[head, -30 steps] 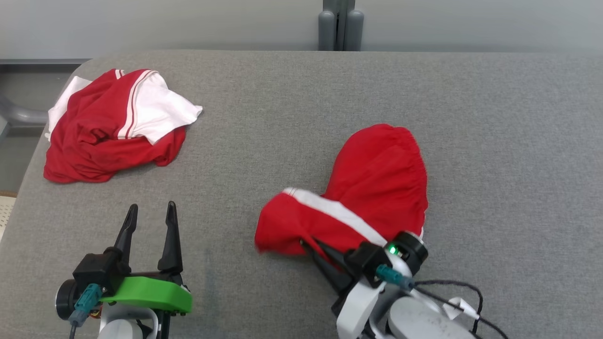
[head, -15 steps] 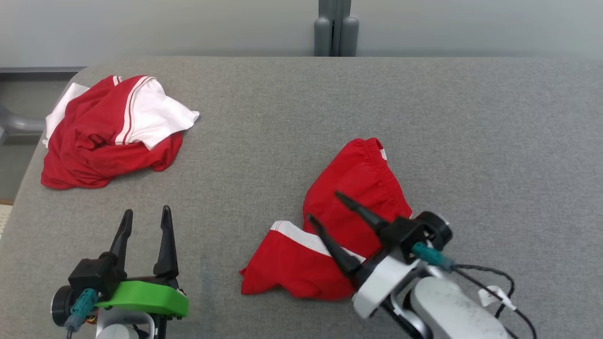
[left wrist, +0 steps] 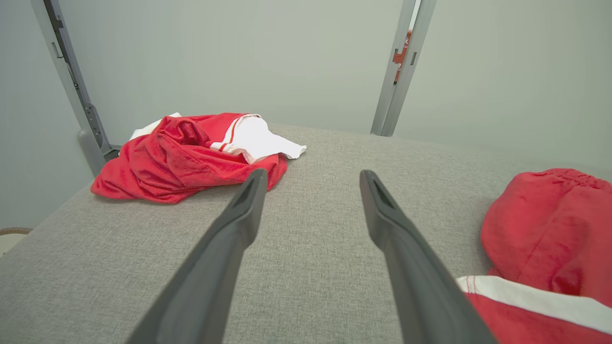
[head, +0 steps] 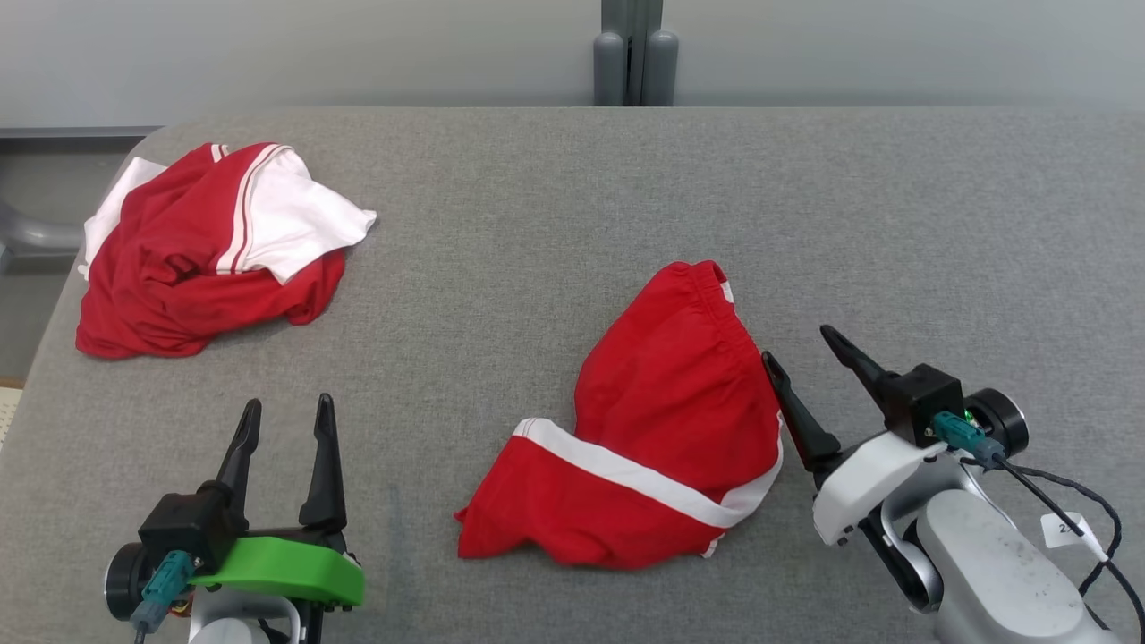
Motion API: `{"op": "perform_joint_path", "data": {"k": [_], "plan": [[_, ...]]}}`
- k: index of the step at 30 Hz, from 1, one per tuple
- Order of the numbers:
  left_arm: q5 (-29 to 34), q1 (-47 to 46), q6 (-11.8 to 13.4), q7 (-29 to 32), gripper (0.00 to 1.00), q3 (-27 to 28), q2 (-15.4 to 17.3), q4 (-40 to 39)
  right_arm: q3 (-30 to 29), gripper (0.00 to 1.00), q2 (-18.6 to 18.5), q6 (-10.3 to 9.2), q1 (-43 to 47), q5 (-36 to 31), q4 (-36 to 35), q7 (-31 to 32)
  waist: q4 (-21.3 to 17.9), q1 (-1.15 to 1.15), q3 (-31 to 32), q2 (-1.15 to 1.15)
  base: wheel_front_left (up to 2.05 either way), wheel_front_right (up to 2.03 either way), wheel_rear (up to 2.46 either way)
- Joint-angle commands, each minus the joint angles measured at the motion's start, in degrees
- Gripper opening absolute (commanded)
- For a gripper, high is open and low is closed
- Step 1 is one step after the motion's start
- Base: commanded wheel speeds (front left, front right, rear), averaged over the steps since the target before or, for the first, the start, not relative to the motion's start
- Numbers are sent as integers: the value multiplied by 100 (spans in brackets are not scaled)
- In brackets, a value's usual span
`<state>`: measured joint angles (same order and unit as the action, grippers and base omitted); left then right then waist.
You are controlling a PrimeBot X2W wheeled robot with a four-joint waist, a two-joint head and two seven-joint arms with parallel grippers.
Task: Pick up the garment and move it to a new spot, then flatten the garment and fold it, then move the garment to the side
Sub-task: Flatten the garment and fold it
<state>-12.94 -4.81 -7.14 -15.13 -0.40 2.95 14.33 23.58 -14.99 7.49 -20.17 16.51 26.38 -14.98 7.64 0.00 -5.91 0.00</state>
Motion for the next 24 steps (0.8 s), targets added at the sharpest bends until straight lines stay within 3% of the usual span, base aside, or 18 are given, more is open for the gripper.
{"op": "perform_joint_path", "data": {"k": [1,13,14,15,16,20,24], "plan": [[61,-49,-27,-3,100,-12,3,5,23,100,8,1,73,62,143,-4,66,0,-60,0,0,0,0],[54,-172,-35,-3,100,-55,-3,45,465,100,324,1,-282,652,1808,16,252,0,-189,0,0,0,0],[54,-176,-35,-3,100,-65,-2,53,530,80,354,1,-337,710,1942,18,266,0,-190,0,0,0,0],[52,-177,-29,-3,100,-70,-3,59,573,26,363,1,-385,757,2029,17,275,0,-189,0,0,0,0],[49,-182,-30,-3,100,-71,-3,66,620,0,381,1,-430,830,2120,13,280,0,-187,0,0,0,0],[46,-133,-21,-3,100,-33,-3,65,663,0,337,0,-589,988,2252,-13,235,0,-157,0,0,0,0],[15,-53,1,-3,100,20,-3,32,157,0,192,1,-580,916,1766,-24,78,0,-120,0,0,0,0]]}}
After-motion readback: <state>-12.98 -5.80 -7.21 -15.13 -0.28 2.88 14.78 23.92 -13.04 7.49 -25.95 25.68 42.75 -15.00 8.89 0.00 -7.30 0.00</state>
